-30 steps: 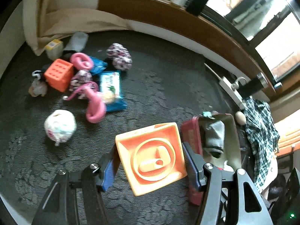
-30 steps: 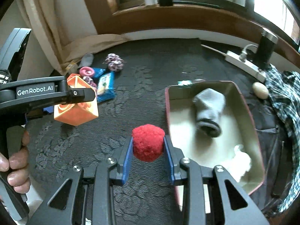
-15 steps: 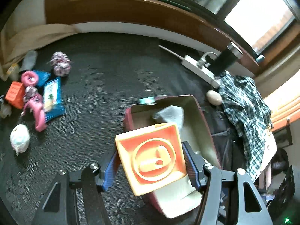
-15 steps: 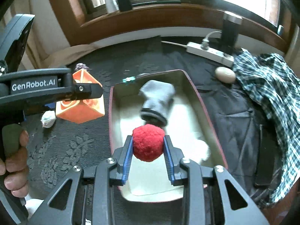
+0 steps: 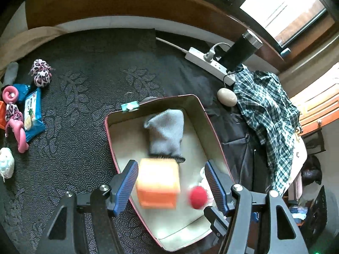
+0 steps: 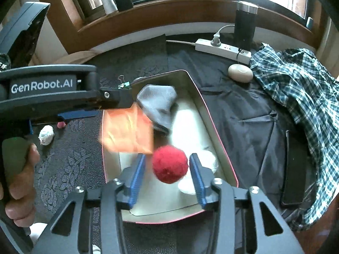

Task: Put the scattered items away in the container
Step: 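Carry cube and pompom into the cardboard box and open both grippers, then withdraw both grippers from the box toward the toy pile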

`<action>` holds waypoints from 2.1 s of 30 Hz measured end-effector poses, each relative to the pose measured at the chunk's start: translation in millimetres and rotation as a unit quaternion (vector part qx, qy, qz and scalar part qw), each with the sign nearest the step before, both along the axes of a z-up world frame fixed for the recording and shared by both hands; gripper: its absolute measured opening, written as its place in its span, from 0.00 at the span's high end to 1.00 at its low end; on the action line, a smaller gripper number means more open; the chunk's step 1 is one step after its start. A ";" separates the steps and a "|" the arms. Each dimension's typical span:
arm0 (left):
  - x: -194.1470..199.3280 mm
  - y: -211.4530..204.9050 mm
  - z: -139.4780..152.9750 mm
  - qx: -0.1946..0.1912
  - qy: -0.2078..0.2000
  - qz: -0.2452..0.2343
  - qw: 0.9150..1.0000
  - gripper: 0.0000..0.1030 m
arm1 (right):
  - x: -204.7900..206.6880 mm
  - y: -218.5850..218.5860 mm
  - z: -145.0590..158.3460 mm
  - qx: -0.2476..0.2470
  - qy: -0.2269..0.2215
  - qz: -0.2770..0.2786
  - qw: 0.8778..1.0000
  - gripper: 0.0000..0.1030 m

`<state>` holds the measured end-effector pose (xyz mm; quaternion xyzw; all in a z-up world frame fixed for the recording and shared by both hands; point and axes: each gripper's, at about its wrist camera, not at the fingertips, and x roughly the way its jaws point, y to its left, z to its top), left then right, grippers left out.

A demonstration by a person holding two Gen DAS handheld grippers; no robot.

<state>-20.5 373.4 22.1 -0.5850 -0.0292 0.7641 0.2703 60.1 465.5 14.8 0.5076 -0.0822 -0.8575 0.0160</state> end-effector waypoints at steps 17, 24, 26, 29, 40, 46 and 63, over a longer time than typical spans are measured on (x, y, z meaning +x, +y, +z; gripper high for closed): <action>-20.9 -37.3 -9.2 -0.011 -0.012 0.040 0.999 0.35 | -17.9 -24.8 -1.3 0.002 -0.004 0.017 1.000 0.52; -31.4 -67.4 -11.9 -0.019 -0.017 0.066 0.997 0.35 | -27.4 -47.4 -1.1 0.004 -0.005 0.034 0.999 0.52; -34.0 -77.7 -12.5 -0.022 -0.016 0.075 0.997 0.35 | -30.8 -55.2 -0.5 0.004 -0.005 0.041 0.999 0.52; -36.9 -93.6 -13.5 -0.028 -0.015 0.089 0.996 0.35 | -35.4 -67.4 -0.3 0.004 -0.006 0.051 0.999 0.52; -45.2 -165.0 -12.5 -0.056 0.003 0.145 0.988 0.35 | -54.4 -127.0 1.0 0.004 -0.005 0.105 0.994 0.52; -49.7 -201.1 -8.1 -0.075 0.021 0.171 0.982 0.35 | -62.9 -159.7 -1.1 0.002 -0.008 0.133 0.991 0.52; -65.4 -278.7 -15.6 -0.092 0.011 0.209 0.974 0.35 | -82.6 -234.8 -10.2 -0.004 -0.021 0.175 0.984 0.52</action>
